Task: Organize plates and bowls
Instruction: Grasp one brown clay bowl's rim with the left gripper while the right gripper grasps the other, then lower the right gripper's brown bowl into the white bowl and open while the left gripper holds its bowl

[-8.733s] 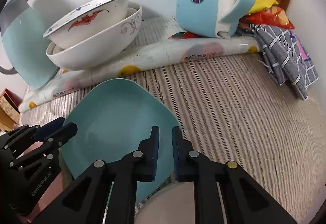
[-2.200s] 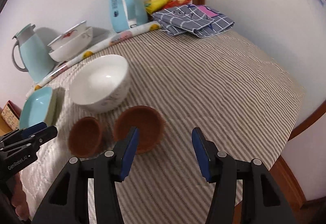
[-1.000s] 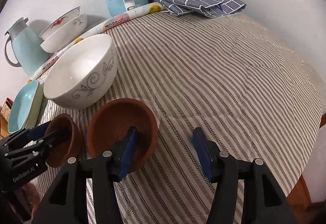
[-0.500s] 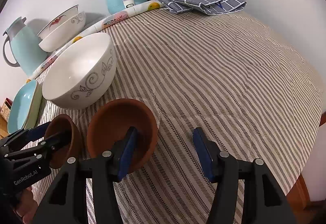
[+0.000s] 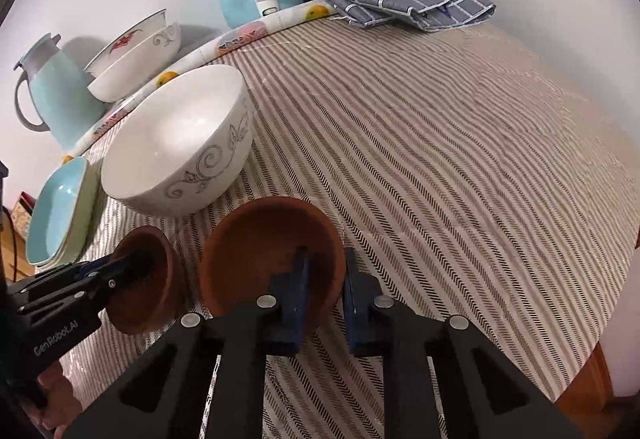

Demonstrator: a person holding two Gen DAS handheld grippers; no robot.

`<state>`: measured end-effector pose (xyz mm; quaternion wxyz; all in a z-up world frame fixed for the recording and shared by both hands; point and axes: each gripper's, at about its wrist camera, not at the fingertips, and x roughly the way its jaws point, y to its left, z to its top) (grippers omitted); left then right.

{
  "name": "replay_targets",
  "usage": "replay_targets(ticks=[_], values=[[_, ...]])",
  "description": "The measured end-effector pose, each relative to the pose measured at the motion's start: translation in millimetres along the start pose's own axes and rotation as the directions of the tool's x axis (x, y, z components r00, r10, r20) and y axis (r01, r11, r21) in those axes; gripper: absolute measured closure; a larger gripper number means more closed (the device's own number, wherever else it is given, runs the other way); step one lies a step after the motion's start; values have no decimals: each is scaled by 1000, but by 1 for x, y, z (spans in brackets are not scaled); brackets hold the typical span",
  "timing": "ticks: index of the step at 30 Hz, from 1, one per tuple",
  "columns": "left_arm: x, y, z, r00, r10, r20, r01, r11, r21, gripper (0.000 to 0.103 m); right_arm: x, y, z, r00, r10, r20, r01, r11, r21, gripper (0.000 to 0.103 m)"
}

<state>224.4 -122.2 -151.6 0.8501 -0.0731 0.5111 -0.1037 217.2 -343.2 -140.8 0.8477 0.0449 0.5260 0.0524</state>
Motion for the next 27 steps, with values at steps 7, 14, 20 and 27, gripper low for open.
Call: replay_targets(ticks=[7, 14, 20, 27], values=[[-6, 7, -3, 999, -35, 1, 35, 999, -19, 94, -7, 1, -2, 1000, 2, 24, -2, 1000, 11, 94], [-19, 11, -6, 999, -41, 16, 41, 999, -10, 94, -15, 5, -1, 999, -4, 38, 3, 1000, 12, 95], [-26, 21, -8, 999, -42, 24, 42, 999, -23, 94, -21, 11, -4, 999, -11, 42, 11, 1000, 4, 95], [-40, 29, -9, 998, -44, 45, 46, 998, -33, 94, -30, 21, -8, 999, -8, 51, 8, 1000, -4, 95]])
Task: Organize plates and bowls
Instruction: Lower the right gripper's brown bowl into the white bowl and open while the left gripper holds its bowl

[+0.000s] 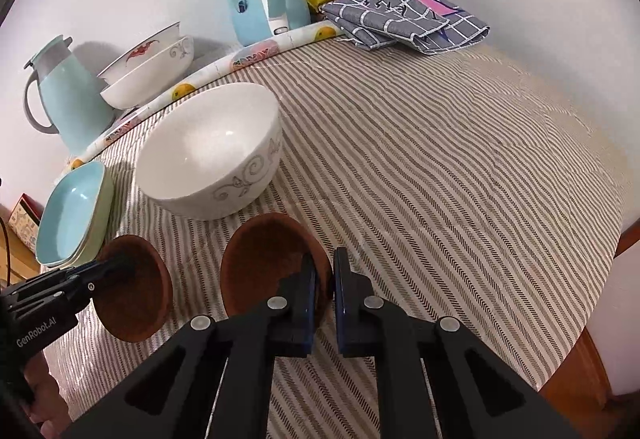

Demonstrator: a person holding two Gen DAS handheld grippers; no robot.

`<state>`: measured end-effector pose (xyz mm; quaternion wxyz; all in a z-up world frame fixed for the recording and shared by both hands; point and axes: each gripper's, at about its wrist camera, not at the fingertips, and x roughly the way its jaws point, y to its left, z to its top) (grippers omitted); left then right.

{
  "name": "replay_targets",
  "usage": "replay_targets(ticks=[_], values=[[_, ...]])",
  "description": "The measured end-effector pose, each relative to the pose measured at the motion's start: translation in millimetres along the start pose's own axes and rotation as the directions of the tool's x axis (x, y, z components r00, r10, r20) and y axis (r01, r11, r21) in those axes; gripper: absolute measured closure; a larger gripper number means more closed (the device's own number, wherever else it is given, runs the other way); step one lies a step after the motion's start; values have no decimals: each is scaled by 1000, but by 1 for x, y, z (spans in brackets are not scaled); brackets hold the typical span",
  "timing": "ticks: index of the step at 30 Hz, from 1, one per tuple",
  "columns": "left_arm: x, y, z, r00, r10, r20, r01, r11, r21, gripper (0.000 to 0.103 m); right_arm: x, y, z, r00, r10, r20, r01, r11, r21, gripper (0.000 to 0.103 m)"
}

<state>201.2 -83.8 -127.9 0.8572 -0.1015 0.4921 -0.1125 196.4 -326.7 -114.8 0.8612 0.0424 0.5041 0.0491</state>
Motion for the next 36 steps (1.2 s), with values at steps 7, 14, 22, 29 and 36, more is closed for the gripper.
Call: replay_targets(ticks=[7, 14, 22, 29, 36], values=[[-16, 6, 3, 1000, -2, 28, 2, 1000, -6, 94, -15, 7, 2, 1000, 2, 21, -2, 1000, 6, 95], [-30, 12, 7, 999, -7, 52, 7, 1000, -13, 94, -29, 8, 4, 999, 4, 39, -4, 1000, 21, 95], [-45, 16, 12, 997, -13, 76, 15, 1000, -20, 94, -45, 15, 17, 998, 0, 70, -1, 1000, 9, 95], [-55, 20, 18, 995, -13, 102, 16, 999, -29, 94, -56, 25, 33, 995, 2, 101, -1, 1000, -6, 95], [-58, 28, 25, 993, -4, 115, 9, 999, -42, 94, -54, 37, 56, 993, 12, 118, -9, 1000, -24, 95]])
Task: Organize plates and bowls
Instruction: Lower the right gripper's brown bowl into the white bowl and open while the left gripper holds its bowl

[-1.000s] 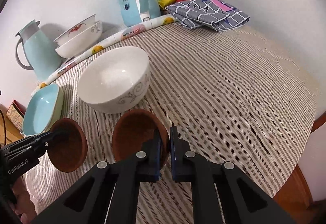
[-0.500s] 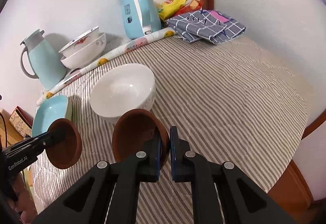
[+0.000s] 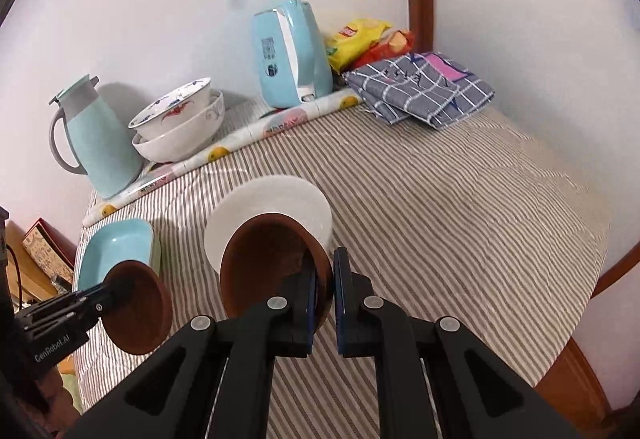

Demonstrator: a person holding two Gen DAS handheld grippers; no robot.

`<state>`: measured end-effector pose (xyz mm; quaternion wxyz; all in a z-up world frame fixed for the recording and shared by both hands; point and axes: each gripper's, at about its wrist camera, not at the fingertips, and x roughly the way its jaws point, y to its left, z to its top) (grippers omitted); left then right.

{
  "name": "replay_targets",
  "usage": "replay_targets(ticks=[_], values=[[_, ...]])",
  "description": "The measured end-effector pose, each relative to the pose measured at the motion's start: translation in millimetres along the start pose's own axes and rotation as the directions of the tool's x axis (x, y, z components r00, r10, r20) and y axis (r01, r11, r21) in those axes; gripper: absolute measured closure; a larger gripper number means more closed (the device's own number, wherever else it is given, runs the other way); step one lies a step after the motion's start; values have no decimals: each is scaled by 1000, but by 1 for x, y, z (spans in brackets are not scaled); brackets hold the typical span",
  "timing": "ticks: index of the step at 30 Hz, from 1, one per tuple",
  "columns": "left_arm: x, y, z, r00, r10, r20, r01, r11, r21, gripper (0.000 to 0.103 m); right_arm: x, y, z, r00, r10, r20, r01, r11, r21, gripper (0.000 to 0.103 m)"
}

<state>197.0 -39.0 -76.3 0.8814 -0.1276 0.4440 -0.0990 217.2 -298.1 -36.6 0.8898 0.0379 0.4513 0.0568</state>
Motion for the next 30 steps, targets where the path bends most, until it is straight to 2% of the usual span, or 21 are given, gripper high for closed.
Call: replay_targets(ticks=[10, 30], values=[[3, 19, 14, 1000, 15, 11, -15, 1000, -15, 94, 31, 23, 16, 1000, 6, -20, -6, 1000, -29, 95], [29, 33, 30, 1000, 25, 3, -25, 999, -24, 94, 101, 31, 21, 991, -16, -129, 11, 999, -43, 95]])
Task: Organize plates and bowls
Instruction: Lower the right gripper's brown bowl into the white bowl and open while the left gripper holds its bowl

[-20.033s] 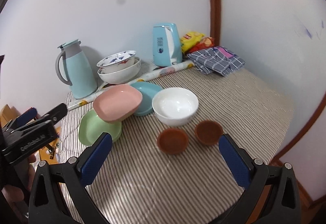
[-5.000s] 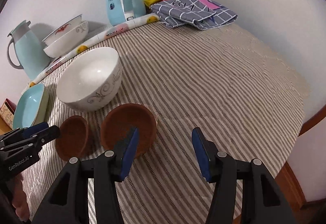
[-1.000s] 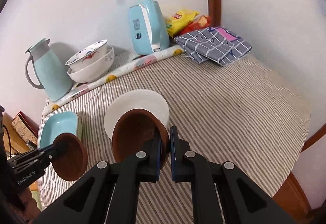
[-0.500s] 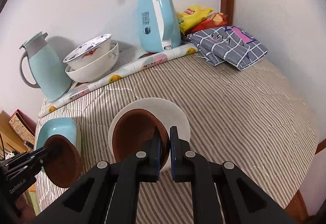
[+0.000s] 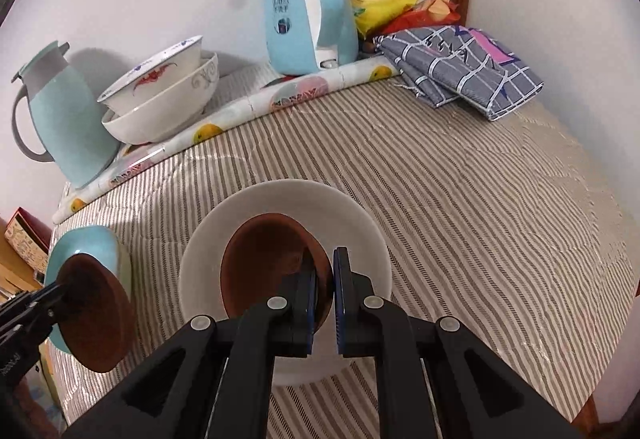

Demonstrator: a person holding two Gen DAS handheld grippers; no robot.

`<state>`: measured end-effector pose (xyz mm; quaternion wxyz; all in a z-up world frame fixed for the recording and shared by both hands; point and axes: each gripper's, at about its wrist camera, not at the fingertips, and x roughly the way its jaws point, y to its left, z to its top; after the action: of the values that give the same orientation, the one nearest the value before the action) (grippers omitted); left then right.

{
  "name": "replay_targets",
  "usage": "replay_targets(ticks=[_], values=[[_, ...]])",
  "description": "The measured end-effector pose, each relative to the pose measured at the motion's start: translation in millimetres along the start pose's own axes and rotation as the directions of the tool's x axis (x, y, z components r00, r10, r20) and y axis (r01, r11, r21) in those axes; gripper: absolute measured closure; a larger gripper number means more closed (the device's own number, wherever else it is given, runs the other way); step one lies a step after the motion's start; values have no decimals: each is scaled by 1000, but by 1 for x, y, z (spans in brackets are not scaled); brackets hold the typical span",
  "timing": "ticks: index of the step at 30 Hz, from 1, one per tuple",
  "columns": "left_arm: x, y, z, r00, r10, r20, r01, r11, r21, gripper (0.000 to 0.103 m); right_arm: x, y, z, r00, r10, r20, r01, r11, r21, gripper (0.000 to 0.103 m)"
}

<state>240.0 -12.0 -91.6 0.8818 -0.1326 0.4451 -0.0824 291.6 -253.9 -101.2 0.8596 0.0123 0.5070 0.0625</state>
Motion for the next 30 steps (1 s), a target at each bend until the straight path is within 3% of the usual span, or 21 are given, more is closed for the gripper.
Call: replay_targets(ticks=[16, 30], values=[[3, 5, 6, 1000, -14, 7, 14, 1000, -16, 94, 24, 2, 3, 997, 17, -70, -16, 1000, 12, 95], [0, 8, 4, 1000, -9, 12, 9, 1000, -25, 94, 29, 6, 3, 993, -50, -106, 47, 998, -32, 94]])
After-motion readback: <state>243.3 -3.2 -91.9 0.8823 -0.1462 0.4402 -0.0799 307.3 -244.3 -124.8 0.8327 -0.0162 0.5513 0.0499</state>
